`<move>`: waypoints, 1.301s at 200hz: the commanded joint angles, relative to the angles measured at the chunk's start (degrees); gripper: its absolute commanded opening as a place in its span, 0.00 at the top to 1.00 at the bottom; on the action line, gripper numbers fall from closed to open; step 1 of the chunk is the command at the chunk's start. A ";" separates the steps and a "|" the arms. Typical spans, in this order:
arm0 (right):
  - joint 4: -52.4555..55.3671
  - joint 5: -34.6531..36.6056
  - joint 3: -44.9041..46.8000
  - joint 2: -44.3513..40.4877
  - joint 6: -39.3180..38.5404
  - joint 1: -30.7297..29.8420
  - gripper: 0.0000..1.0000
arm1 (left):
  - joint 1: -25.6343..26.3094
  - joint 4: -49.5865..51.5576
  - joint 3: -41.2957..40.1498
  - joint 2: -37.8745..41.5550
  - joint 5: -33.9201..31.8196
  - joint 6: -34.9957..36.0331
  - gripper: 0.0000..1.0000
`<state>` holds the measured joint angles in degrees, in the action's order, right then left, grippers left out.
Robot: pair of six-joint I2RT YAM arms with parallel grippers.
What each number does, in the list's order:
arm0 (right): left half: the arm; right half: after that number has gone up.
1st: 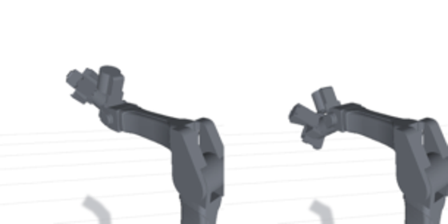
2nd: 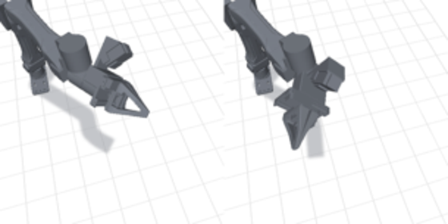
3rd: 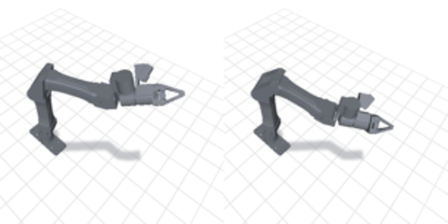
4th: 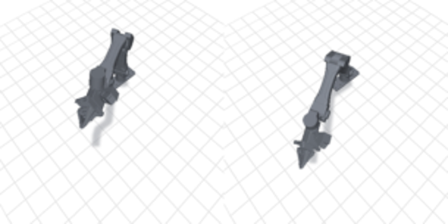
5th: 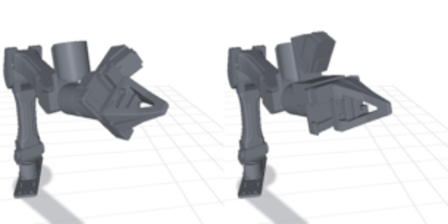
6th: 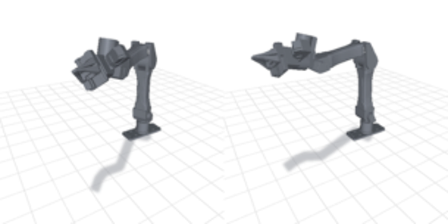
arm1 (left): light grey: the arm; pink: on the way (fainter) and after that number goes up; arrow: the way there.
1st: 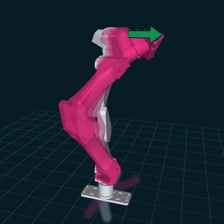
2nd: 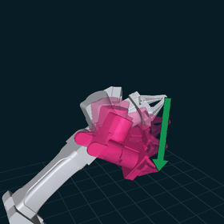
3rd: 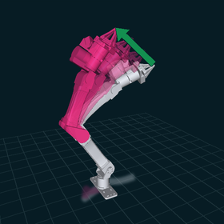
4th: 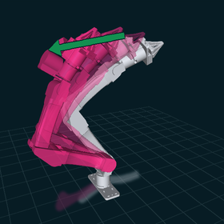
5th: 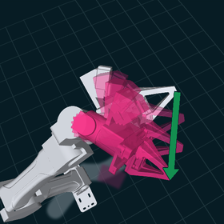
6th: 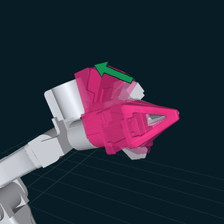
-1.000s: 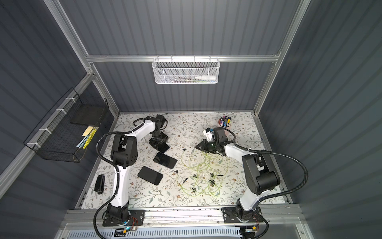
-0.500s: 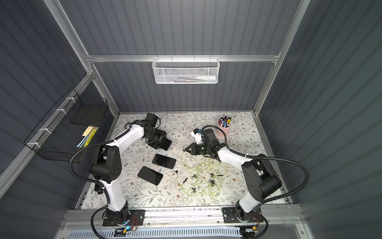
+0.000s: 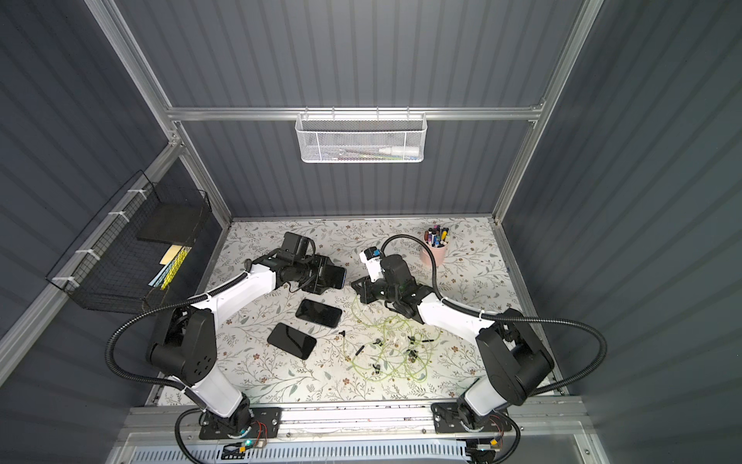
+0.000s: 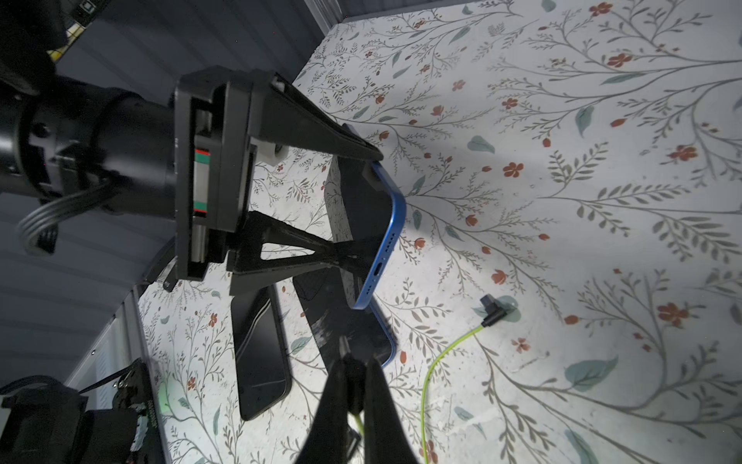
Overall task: Plug wired earphones into phones
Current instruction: Pick up the phone at the center of the board, then insert the wired earphone into the phone.
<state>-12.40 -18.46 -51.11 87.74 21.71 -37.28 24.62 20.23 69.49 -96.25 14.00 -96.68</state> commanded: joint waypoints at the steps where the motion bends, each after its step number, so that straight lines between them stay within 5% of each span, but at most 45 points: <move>1: -0.65 4.95 -1.27 0.68 -1.19 -0.37 1.00 | -0.10 -3.72 -0.84 2.94 0.94 -2.63 1.00; 260: -2.59 4.88 -6.63 7.20 1.29 -0.34 1.00 | 1.48 -8.11 -1.77 1.77 2.41 -2.37 1.00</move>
<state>-14.13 -14.06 -56.10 94.26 22.65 -37.50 25.76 13.74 67.96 -95.98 15.09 -99.29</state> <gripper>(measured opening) 0.085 0.748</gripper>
